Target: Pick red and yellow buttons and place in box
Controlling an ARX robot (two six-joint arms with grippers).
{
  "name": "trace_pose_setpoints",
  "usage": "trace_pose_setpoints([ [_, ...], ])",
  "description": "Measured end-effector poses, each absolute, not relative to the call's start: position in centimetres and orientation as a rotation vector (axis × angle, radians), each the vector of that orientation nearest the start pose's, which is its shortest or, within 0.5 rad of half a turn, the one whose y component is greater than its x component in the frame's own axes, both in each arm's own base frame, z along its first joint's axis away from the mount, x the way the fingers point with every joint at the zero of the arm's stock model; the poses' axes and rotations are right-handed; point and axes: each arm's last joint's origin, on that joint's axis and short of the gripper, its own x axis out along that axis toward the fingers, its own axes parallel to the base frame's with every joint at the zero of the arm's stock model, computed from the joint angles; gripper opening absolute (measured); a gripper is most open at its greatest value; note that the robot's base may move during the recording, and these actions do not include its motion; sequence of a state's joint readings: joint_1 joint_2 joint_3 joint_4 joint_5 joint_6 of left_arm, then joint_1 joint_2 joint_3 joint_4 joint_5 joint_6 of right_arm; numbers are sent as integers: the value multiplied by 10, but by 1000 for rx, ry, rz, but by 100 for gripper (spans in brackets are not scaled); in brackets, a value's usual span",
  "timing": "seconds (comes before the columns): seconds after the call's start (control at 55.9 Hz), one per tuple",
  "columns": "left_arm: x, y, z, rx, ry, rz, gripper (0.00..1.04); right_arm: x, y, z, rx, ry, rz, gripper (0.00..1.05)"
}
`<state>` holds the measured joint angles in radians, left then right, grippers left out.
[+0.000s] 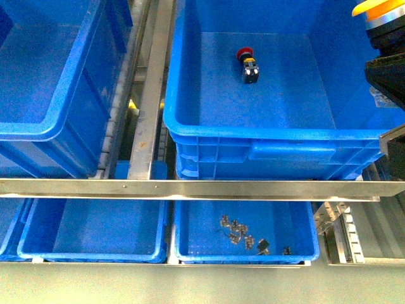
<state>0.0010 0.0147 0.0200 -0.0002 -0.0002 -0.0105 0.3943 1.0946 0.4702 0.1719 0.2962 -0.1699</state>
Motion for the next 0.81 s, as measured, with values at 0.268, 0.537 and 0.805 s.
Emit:
trace_pose_setpoints([
  [0.268,97,0,169,-10,-5,1,91,206,76,202,-321,419,117,27],
  [0.537,97,0,169,-9,-5,1,97,206,75,202,-302,422,100,27],
  [0.805,97,0,169,-9,-5,1,97,226,85,200,-316,422,166,27],
])
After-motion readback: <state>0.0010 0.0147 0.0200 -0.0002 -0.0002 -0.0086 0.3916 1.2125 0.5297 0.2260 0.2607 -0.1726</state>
